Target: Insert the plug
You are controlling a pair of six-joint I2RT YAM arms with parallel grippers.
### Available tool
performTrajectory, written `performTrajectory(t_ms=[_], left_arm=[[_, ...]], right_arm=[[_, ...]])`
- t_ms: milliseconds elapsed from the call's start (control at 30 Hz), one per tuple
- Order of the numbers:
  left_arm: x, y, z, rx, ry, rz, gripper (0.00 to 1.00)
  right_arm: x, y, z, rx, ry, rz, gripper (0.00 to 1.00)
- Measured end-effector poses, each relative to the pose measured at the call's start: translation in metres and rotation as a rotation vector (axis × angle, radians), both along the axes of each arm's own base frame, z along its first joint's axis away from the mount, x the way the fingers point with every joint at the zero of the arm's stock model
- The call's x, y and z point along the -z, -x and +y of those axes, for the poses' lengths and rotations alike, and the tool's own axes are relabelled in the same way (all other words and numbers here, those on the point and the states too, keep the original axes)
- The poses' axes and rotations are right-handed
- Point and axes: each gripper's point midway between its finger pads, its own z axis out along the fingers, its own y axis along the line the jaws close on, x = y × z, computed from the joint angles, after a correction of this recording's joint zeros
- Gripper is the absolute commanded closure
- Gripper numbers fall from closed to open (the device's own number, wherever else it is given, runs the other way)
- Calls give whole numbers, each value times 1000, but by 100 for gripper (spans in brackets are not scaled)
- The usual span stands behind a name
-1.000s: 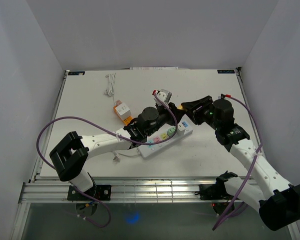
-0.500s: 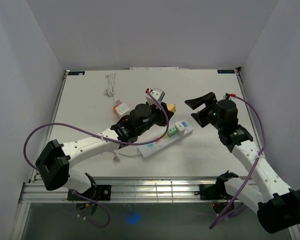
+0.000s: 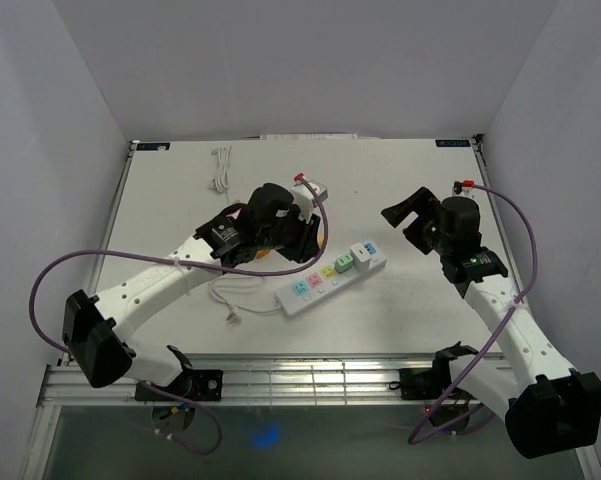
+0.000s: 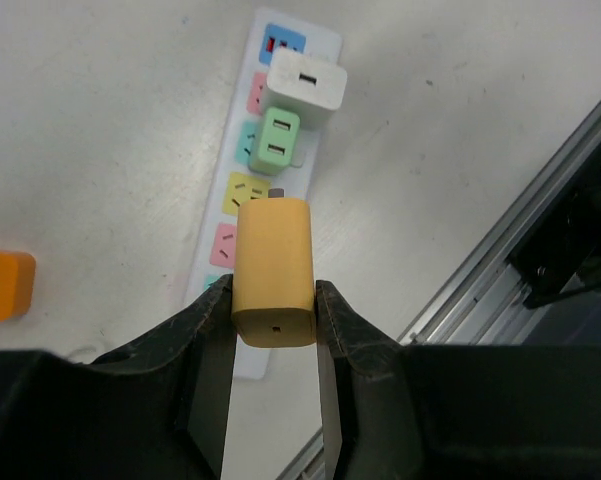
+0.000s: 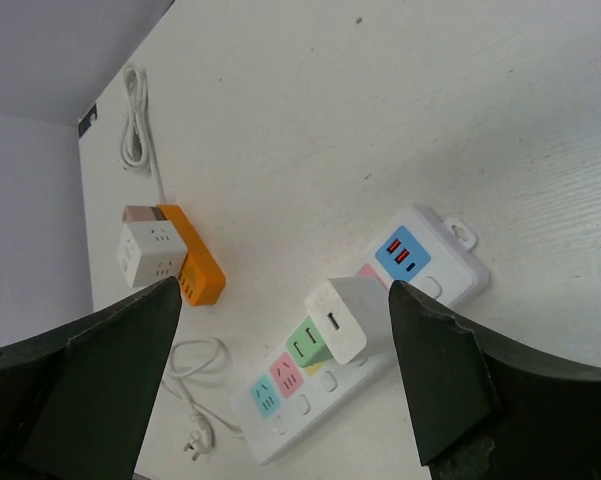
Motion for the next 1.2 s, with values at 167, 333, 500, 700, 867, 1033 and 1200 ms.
performTrajectory(t_ms=[167, 333, 500, 700, 867, 1033, 1200], left_arm=[[40, 15, -9, 131, -135, 160, 100], [78, 24, -12, 182, -238, 299, 100], [91, 24, -12, 196, -295, 351, 100], [88, 7, -21, 196, -338, 284, 100], [97, -1, -27, 204, -401, 240, 100], [102, 3, -25, 234, -449, 227, 100], [95, 3, -23, 254, -492, 201, 100]], right_arm=[[6, 0, -2, -46, 86, -18, 11], [11, 0, -5, -88, 165, -44, 10], [27, -2, -6, -139, 240, -32, 9], [78, -12, 0, -232, 305, 92, 10], [114, -30, 7, -281, 308, 212, 9], [131, -52, 20, -323, 281, 254, 5], [148, -66, 36, -386, 237, 288, 2]])
